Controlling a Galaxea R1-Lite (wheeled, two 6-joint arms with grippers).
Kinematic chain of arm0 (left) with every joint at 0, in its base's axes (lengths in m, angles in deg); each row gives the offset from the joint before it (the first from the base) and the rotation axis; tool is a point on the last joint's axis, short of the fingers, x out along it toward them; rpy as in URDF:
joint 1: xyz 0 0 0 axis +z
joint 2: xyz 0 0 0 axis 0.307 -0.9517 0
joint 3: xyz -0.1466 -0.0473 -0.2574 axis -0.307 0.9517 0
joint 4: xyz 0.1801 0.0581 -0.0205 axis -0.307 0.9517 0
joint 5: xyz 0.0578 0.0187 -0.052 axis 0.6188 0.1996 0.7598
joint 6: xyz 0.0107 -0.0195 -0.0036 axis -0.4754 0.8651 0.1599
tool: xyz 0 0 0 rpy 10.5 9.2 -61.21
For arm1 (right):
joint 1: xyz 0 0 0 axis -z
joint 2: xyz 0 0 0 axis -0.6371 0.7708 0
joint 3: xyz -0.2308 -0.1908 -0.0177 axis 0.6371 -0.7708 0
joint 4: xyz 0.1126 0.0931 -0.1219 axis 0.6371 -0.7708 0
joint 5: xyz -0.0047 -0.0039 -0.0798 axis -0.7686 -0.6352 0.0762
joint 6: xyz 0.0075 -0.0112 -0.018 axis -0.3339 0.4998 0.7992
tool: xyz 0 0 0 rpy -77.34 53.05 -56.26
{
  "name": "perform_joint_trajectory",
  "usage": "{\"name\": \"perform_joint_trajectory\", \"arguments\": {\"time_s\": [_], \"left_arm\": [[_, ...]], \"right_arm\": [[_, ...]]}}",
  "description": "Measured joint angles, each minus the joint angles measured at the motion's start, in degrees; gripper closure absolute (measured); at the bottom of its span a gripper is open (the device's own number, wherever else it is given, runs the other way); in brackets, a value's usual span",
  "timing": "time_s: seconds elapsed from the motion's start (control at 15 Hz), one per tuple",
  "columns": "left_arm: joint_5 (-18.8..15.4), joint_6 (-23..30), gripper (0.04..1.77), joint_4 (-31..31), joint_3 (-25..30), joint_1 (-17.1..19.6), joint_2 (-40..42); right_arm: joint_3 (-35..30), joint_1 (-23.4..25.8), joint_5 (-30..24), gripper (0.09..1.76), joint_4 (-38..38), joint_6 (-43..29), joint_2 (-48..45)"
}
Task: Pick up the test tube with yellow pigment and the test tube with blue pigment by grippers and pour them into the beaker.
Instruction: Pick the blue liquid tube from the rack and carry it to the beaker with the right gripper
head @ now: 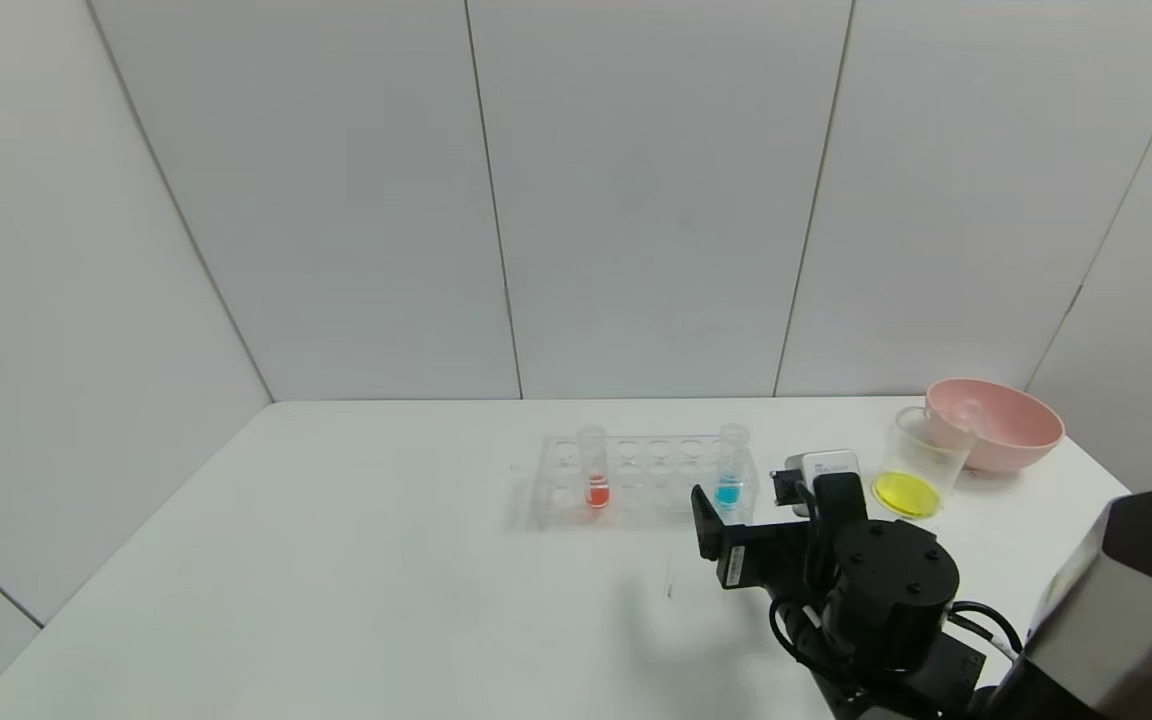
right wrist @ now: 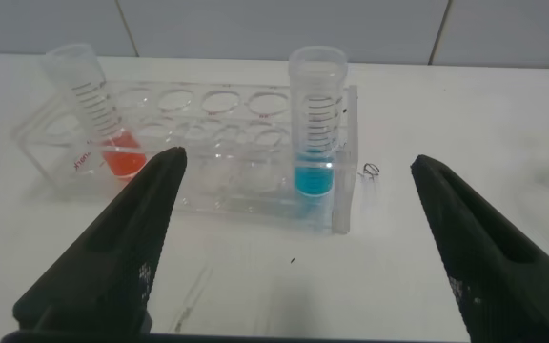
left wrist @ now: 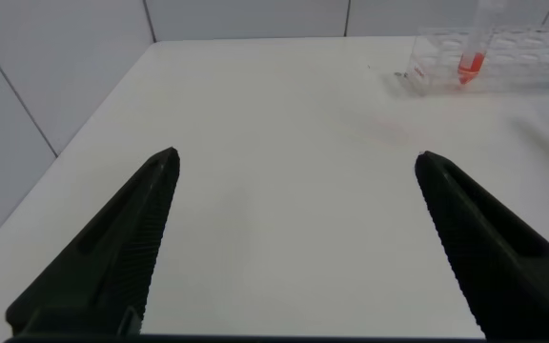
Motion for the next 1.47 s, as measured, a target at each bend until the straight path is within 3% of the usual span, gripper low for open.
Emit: {"name": "perform_joint_trajectory", "arguments": {"time_s": [0.53, 1.07, 1.47], "left_arm": [[0.0, 0.0, 0.05, 0.0, 0.0, 0.0, 0.0], [0.0, 0.0, 0.05, -0.02, 0.0, 0.0, 0.0], [0.0, -0.02, 0.05, 0.0, 0.0, 0.0, 0.0]], "right_arm": [[5.49, 2.73, -0.6, 0.15, -0.72, 1.44, 3.68], [16.09, 8.18, -6.68, 0.15, -10.73, 1.61, 5.62], [22.54, 10.23, -7.28, 0.15, -13.21, 1.72, 7.92]]}}
